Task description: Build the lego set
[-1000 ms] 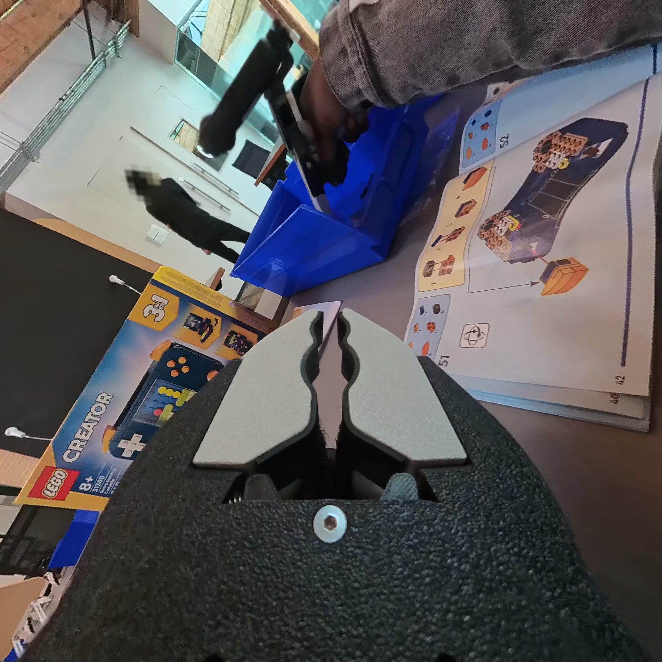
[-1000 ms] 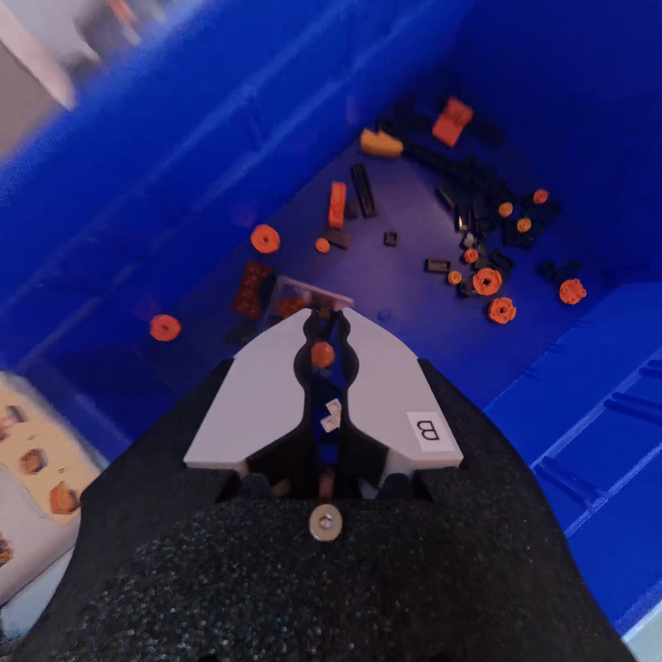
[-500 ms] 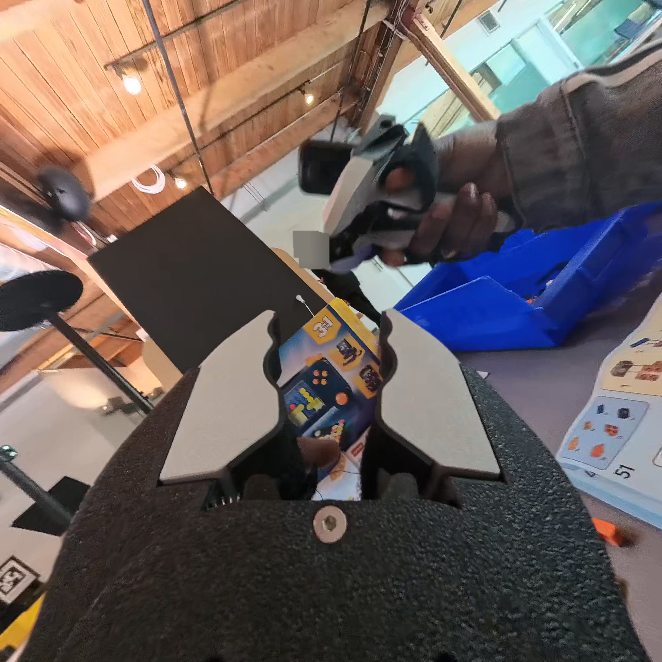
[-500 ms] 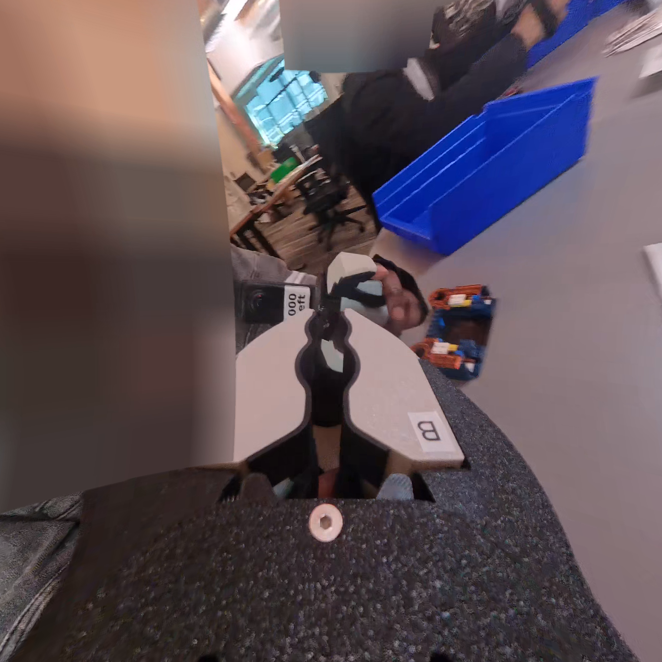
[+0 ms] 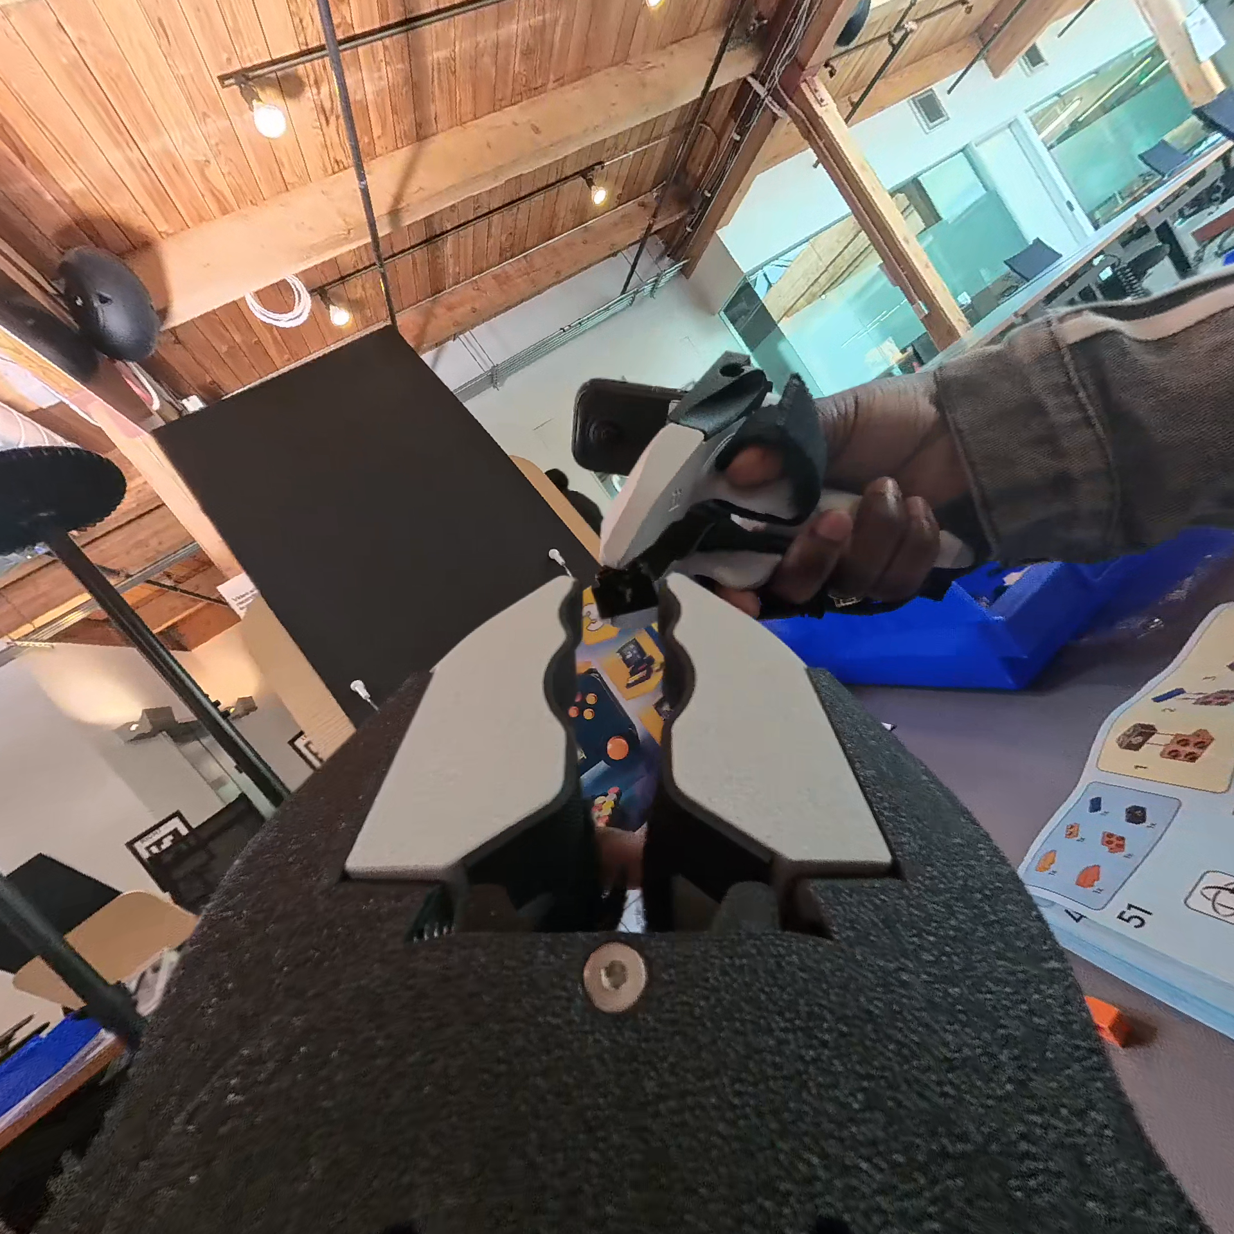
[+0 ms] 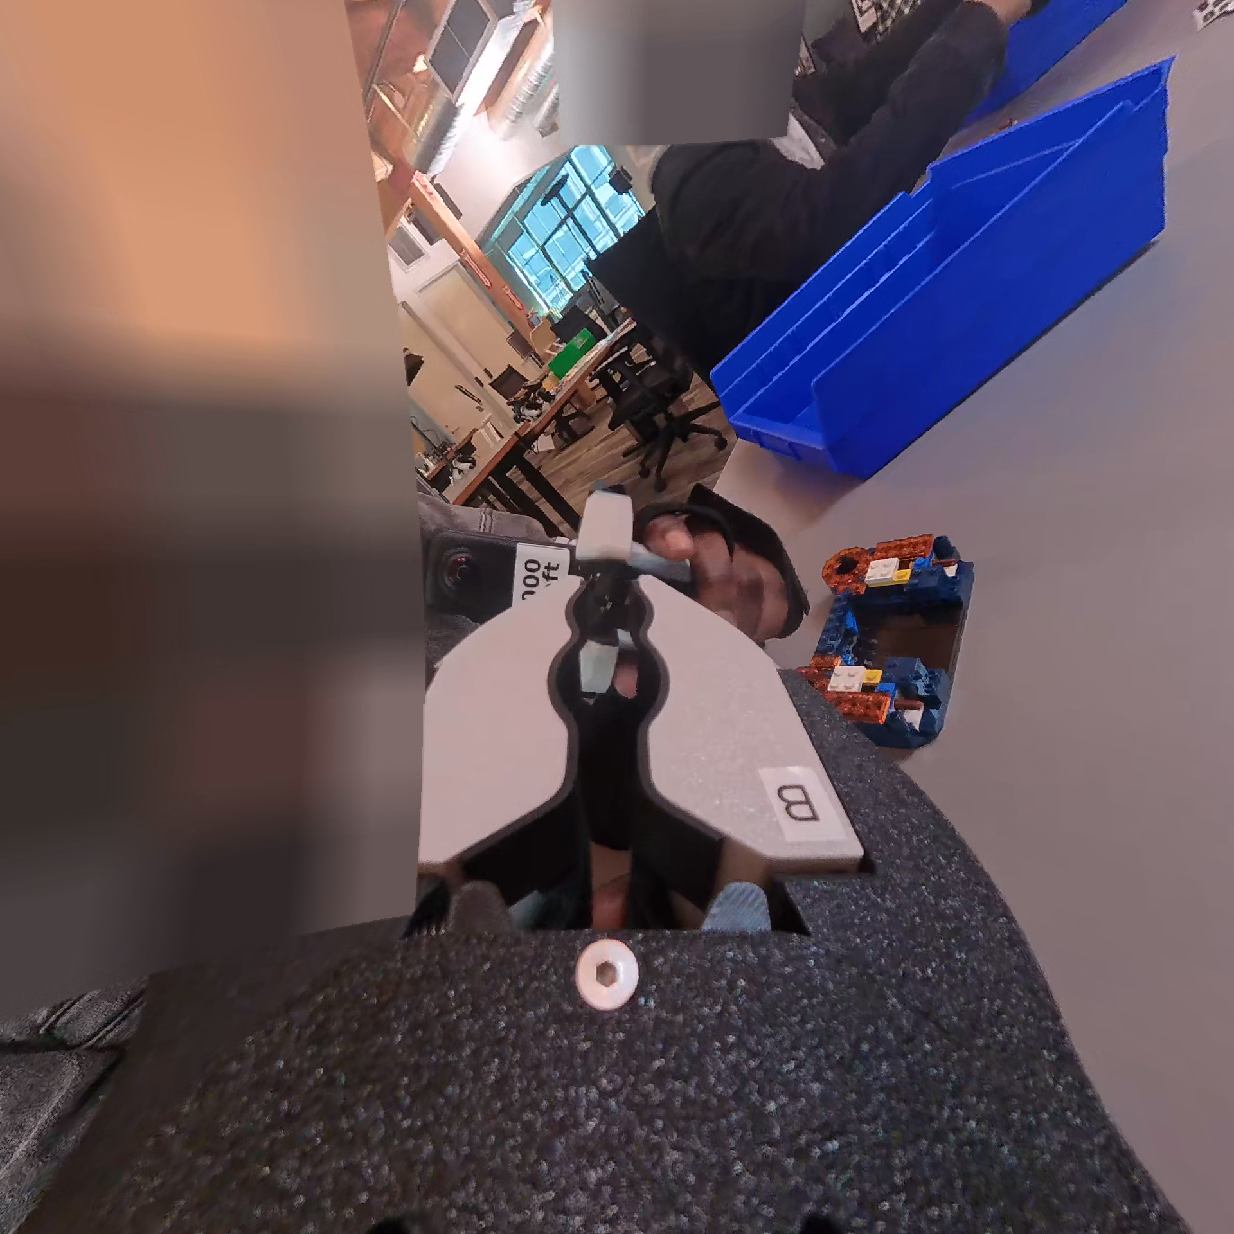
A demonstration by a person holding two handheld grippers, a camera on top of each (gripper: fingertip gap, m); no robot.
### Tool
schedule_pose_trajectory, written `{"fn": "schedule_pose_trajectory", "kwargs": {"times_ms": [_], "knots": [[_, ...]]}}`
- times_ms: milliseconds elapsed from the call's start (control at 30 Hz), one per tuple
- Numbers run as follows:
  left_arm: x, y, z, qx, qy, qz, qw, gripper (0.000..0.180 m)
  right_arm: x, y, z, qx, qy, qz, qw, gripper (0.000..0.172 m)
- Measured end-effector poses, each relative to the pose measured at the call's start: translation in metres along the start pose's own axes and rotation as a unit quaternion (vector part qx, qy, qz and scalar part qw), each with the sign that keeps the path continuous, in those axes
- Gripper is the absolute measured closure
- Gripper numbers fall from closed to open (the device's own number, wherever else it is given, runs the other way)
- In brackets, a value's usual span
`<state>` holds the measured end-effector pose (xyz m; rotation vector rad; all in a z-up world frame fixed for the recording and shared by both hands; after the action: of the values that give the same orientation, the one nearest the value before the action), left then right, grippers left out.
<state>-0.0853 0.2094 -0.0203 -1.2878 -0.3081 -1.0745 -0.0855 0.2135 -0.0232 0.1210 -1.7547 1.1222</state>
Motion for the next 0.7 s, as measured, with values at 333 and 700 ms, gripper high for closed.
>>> {"fn": "schedule_pose_trajectory", "kwargs": {"times_ms": [333,700], "knots": [[-0.021,-0.016,0.002,0.052,-0.089,0.097,0.99,0.164,0.006,0.018,-0.01,-0.223,-0.048,-0.177,0.957,0.156],[-0.03,-0.016,0.004,0.059,-0.124,0.127,0.982,0.164,0.008,0.024,0.008,-0.372,-0.119,-0.304,0.869,0.16]]}}
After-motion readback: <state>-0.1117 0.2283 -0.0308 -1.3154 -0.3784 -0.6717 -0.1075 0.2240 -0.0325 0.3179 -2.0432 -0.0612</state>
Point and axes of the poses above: each gripper's, where its closed fingertips meet, z out along the fingers, x out of its top, y = z × x across the jaws, the point moved 1 cm from there along -z, back along the fingers, and after that the axes turned 5 degrees about -x, right-handed, at the moved point
